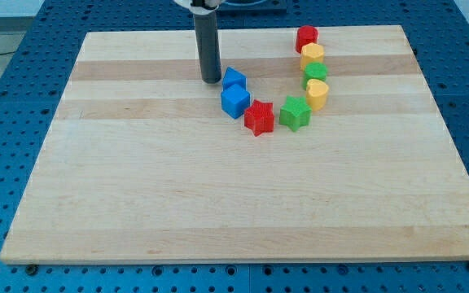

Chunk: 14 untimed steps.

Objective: Move the blue triangle towards the bottom of the board

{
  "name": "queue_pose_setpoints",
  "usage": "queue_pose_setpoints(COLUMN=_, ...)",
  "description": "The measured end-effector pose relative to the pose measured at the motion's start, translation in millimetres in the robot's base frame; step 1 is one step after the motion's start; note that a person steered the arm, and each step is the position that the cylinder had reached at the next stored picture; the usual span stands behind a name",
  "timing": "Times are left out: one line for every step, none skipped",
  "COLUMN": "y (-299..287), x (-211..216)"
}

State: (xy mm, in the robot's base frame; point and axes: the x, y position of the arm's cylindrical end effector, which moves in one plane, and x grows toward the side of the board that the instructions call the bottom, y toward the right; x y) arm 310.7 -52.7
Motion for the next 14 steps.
queue_pose_setpoints(y=36, x=-15)
queue_pose_setpoints(y=63, x=-1)
queue_pose_setpoints(y=42, x=35)
queue_pose_setpoints(y=-12, x=40)
queue_pose_setpoints(y=-60, x=28)
queue_pose_setpoints(y=-106, x=26)
queue_pose_setpoints(y=-133, x=35)
queue_pose_setpoints(y=-115, x=53)
queue_pose_setpoints(y=-81, x=53)
queue_pose_setpoints(y=-72, x=60)
queue_pose_setpoints(y=-71, x=78)
queue_pose_setpoints(y=-75, x=104)
queue_pose_setpoints(y=-97, x=122)
queue_pose_setpoints(y=-97, x=154)
